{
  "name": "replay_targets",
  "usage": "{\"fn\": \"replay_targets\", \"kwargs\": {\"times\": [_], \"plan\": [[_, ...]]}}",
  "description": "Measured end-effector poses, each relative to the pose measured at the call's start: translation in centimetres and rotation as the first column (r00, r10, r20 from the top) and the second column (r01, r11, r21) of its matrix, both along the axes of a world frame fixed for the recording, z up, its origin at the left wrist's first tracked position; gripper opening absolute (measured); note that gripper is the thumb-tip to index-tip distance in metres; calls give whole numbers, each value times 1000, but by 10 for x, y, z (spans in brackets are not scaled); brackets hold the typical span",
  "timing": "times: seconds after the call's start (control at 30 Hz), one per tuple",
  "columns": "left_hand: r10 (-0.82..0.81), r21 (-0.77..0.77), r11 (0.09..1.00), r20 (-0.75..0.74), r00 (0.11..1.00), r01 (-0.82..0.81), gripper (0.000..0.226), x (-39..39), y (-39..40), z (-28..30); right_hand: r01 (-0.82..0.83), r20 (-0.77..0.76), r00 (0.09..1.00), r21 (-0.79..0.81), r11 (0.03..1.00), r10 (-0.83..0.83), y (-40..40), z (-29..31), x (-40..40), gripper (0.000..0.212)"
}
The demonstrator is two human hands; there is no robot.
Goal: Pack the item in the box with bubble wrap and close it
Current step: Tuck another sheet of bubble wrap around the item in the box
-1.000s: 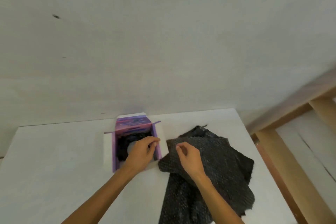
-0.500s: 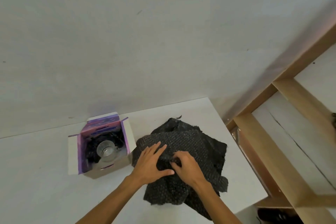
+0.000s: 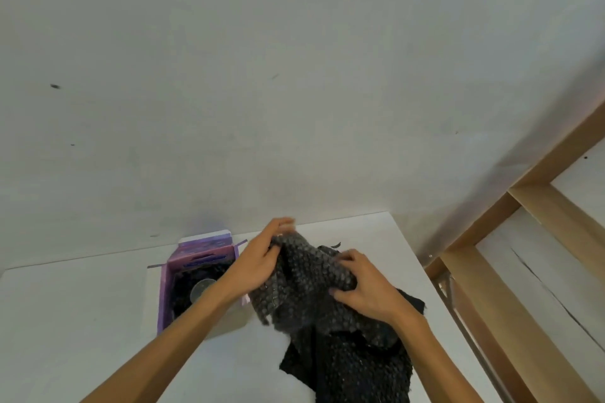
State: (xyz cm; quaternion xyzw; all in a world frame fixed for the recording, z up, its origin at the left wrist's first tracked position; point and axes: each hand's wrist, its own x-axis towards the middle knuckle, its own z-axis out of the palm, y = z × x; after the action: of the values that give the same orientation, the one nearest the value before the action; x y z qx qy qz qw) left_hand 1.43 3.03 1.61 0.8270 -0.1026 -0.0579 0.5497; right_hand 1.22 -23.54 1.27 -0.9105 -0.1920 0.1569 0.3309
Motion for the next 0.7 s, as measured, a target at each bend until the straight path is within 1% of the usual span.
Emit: {"fn": "replay_targets", "kwargs": {"times": [0.03, 0.07, 0.1, 0.13, 0.17, 0.2, 0.23, 0.27, 0.3, 0.33, 0.37, 0.4, 0.43, 0.47, 0.5, 0.53, 0.57, 0.6, 0.63, 0.67, 0.7], "plan": [[-14, 20, 1000, 40, 999, 13, 72, -2, 10, 7, 24, 10, 1000, 44, 999, -24, 7, 3, 5, 30], [-26, 53, 998, 79, 997, 22, 78, -4, 19, 12, 56, -1, 998, 95, 994, -56, 16, 6, 11, 31], [-35, 87, 996, 114, 993, 25, 79, -6, 28, 15, 92, -12, 996, 134, 987, -91, 25, 9, 17, 22], [-41, 109, 994, 135, 990, 26, 73, -9, 35, 16, 120, -10, 993, 156, 980, -120, 35, 12, 22, 8], [-36, 132, 991, 142, 989, 17, 61, -13, 42, 17, 140, 15, 989, 178, 974, -145, 46, 16, 26, 8], [-8, 157, 988, 127, 992, -12, 47, -17, 47, 17, 156, 40, 985, 198, 968, -167, 57, 19, 30, 17], [21, 196, 980, 92, 996, -39, 41, -21, 52, 14, 166, 46, 983, 223, 961, -180, 68, 22, 33, 21], [64, 240, 968, 48, 997, -74, 57, -25, 58, 10, 159, 39, 984, 262, 952, -175, 80, 26, 35, 20], [103, 280, 954, 23, 994, -105, 80, -29, 63, 6, 136, 27, 988, 309, 941, -152, 92, 29, 35, 19], [142, 294, 945, 21, 990, -142, 93, -31, 67, 2, 108, 13, 993, 358, 928, -120, 104, 32, 35, 23], [180, 272, 945, 39, 983, -184, 91, -32, 72, -1, 77, -5, 997, 391, 917, -81, 114, 34, 35, 32], [229, 232, 942, 78, 970, -241, 77, -33, 78, -3, 47, -22, 999, 416, 908, -41, 125, 36, 34, 43], [292, 205, 927, 125, 948, -313, 57, -33, 85, -5, 20, -40, 999, 436, 900, -3, 134, 37, 33, 50], [357, 178, 907, 160, 920, -383, 42, -33, 94, -7, 1, -65, 997, 451, 892, 32, 143, 35, 32, 56], [424, 154, 879, 177, 888, -451, 35, -34, 104, -8, -19, -100, 992, 448, 894, 71, 150, 31, 29, 65], [480, 131, 853, 182, 858, -505, 33, -34, 116, -10, -45, -142, 983, 420, 907, 114, 157, 26, 27, 81], [517, 118, 833, 183, 836, -541, 32, -34, 126, -12, -91, -172, 972, 364, 927, 163, 164, 18, 25, 98], [536, 110, 822, 181, 825, -558, 32, -35, 136, -15, -156, -179, 960, 290, 944, 214, 172, 9, 22, 109], [544, 113, 816, 183, 819, -567, 32, -37, 143, -18, -215, -172, 951, 226, 950, 256, 180, -1, 19, 110], [544, 119, 813, 192, 817, -570, 33, -38, 150, -23, -244, -145, 952, 172, 954, 269, 189, -9, 15, 103], [537, 133, 813, 204, 818, -567, 35, -41, 155, -29, -240, -103, 962, 129, 962, 254, 197, -17, 13, 90]]}}
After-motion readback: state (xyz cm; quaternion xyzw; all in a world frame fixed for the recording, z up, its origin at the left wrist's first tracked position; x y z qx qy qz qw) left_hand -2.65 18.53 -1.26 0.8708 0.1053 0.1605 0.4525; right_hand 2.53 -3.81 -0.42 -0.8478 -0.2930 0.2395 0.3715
